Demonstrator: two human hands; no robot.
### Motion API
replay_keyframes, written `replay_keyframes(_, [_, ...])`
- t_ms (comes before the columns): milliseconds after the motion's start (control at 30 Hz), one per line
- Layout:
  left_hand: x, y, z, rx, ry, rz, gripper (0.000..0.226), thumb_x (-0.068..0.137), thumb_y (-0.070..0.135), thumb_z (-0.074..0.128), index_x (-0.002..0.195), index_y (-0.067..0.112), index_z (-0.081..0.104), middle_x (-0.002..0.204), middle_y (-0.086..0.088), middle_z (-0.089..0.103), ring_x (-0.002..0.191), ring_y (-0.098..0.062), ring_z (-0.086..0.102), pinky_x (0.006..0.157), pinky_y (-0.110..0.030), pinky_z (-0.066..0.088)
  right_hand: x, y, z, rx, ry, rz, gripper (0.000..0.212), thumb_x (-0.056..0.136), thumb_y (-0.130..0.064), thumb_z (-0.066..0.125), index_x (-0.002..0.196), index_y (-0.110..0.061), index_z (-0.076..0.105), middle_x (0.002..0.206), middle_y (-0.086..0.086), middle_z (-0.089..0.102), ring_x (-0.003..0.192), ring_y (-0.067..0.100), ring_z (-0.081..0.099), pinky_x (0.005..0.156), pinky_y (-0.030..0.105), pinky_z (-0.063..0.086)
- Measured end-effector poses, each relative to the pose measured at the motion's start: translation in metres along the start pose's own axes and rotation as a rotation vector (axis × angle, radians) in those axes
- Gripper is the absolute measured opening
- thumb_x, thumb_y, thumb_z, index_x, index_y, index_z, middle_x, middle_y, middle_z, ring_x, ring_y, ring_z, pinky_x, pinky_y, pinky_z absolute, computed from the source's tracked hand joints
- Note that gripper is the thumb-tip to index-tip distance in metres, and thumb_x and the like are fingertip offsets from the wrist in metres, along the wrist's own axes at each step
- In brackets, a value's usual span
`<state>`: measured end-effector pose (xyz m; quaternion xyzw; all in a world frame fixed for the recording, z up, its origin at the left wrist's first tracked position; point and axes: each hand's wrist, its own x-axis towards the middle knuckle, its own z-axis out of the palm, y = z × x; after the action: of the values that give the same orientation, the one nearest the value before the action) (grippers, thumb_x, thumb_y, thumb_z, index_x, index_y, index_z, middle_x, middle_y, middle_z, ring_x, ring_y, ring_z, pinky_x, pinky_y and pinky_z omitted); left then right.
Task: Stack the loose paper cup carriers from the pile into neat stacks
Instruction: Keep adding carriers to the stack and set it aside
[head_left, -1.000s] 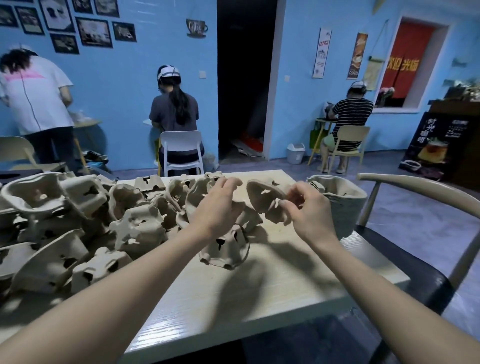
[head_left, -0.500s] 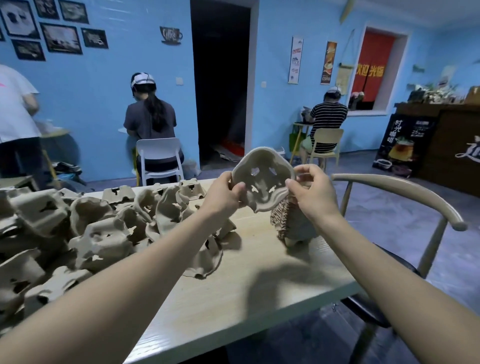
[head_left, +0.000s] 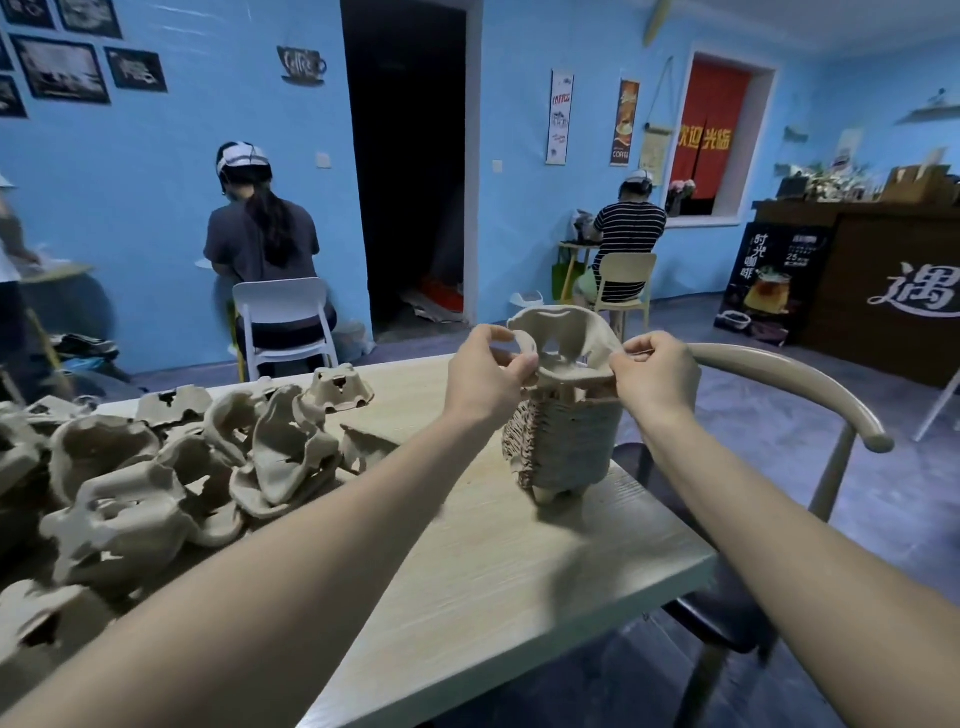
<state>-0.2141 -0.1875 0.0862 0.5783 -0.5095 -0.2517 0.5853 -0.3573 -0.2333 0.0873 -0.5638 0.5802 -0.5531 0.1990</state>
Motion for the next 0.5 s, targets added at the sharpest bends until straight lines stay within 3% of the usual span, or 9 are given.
replay_keyframes(100, [0.005,0.0,0.012,0.054,0.044,0.012,0.013,0.088,0.014,0.064,0.098,0.017,0.057,0.077,-0.001,0.064,0.068,-0.016,0.066,0.077,-0.04,0.058,0.004,0.006,-0.002,-0.006,0.007,0.046,0.009,0.09,-0.008,0.056,0.097,-0.008,0.062,0.092,0.006,0.062,0.076,0.015,0.057,0.046,0.012,0.035])
replay_keyframes(167, [0.008,-0.001,0.016,0.072,0.062,-0.006,0.011,0.087,0.014,0.065,0.097,0.015,0.06,0.069,0.0,0.065,0.063,-0.015,0.064,0.077,-0.038,0.057,0.006,0.01,-0.002,-0.015,0.007,0.057,0.01,0.089,-0.007,0.057,0.096,-0.007,0.065,0.091,0.007,0.064,0.072,0.014,0.057,0.049,0.014,0.037])
replay_keyframes(333, [0.012,-0.012,0.022,0.142,0.06,-0.083,0.018,0.084,0.022,0.067,0.1,0.016,0.061,0.098,-0.01,0.069,0.09,-0.024,0.067,0.084,-0.04,0.055,0.007,0.02,-0.001,-0.132,-0.039,0.051,0.018,0.09,-0.009,0.053,0.095,-0.004,0.07,0.084,0.007,0.063,0.073,0.017,0.053,0.053,0.022,0.036])
replay_keyframes(500, [0.01,-0.016,0.023,0.281,0.041,-0.047,0.023,0.088,0.023,0.062,0.109,0.013,0.059,0.106,-0.005,0.065,0.092,-0.021,0.06,0.081,-0.032,0.05,0.003,0.029,0.002,-0.195,-0.085,0.014,0.022,0.093,-0.009,0.051,0.086,-0.002,0.07,0.078,0.008,0.062,0.065,0.016,0.052,0.05,0.022,0.036])
